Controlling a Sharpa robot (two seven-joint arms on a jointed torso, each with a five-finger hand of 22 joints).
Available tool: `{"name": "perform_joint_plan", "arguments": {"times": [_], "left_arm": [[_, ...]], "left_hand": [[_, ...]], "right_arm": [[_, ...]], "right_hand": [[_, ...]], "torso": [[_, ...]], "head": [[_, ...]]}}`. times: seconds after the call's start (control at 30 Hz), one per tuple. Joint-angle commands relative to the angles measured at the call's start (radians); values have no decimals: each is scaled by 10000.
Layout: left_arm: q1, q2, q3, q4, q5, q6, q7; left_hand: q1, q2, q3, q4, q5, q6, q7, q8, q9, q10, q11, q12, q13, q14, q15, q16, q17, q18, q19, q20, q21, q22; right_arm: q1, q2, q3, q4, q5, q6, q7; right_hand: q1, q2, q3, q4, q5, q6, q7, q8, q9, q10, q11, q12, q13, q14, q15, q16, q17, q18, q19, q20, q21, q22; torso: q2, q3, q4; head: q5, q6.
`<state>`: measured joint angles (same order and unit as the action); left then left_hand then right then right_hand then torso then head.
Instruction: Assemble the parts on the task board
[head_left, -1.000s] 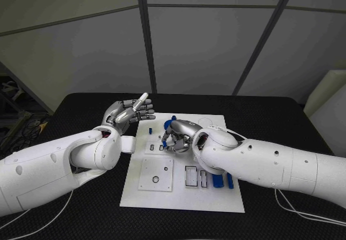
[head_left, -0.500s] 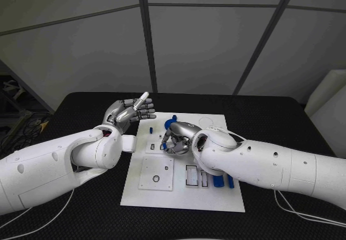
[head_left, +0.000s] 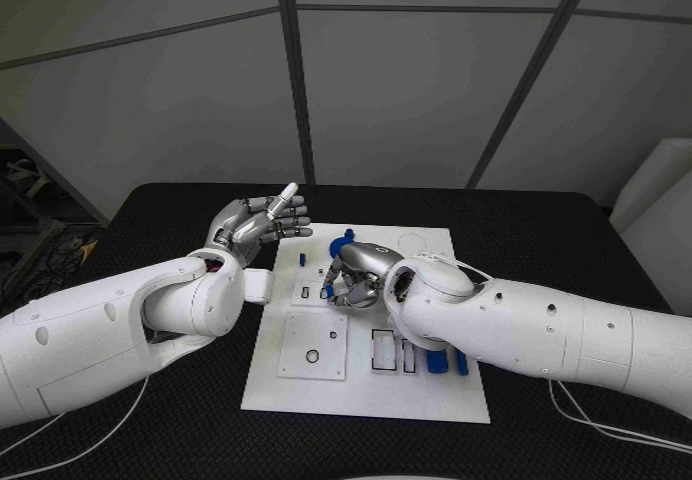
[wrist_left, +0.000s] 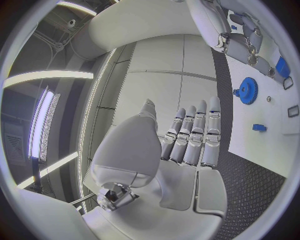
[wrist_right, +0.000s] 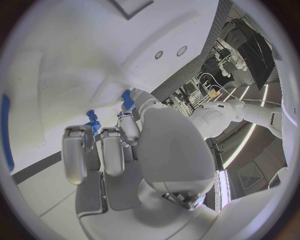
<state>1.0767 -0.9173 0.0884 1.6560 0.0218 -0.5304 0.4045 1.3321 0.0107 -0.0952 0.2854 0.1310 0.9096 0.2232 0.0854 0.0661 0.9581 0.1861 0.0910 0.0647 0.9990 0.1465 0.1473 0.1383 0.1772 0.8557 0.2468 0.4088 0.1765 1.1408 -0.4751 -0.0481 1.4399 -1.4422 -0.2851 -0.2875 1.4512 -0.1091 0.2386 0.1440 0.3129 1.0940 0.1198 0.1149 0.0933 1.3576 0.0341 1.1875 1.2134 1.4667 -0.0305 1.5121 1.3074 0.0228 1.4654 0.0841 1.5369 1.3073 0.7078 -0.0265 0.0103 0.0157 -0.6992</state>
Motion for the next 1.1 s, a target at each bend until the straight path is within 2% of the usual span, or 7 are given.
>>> {"name": "perform_joint_plan", "arguments": {"times": [0.03,1.1], "left_arm": [[18,9,9,2,-62,119,66],[17,21,8,-9,-62,143,33]], "left_hand": [[119,-20,-47,-4,-62,61,6,-52,-1,-5,5,-69,-4,-89,6,-58,14,43,-33,45,-34,-15],[119,-20,-47,-4,-62,61,6,-52,-1,-5,5,-69,-4,-89,6,-58,14,43,-33,45,-34,-15]], "right_arm": [[-19,-14,-20,-6,-173,163,-133],[-64,-84,-20,63,-591,173,-546]], "right_hand": [[-74,24,12,-5,-58,-39,16,-8,-10,-81,14,-41,-9,791,-16,3,1453,-70,545,-28,25,2035],[-124,-20,27,-16,-17,-115,45,-49,-25,-112,37,-80,-31,787,2,-7,1439,-67,536,-15,19,2026]], "torso": [[2,1,-2],[2,4,-10]], "head": [[13,-7],[-7,-47]]}}
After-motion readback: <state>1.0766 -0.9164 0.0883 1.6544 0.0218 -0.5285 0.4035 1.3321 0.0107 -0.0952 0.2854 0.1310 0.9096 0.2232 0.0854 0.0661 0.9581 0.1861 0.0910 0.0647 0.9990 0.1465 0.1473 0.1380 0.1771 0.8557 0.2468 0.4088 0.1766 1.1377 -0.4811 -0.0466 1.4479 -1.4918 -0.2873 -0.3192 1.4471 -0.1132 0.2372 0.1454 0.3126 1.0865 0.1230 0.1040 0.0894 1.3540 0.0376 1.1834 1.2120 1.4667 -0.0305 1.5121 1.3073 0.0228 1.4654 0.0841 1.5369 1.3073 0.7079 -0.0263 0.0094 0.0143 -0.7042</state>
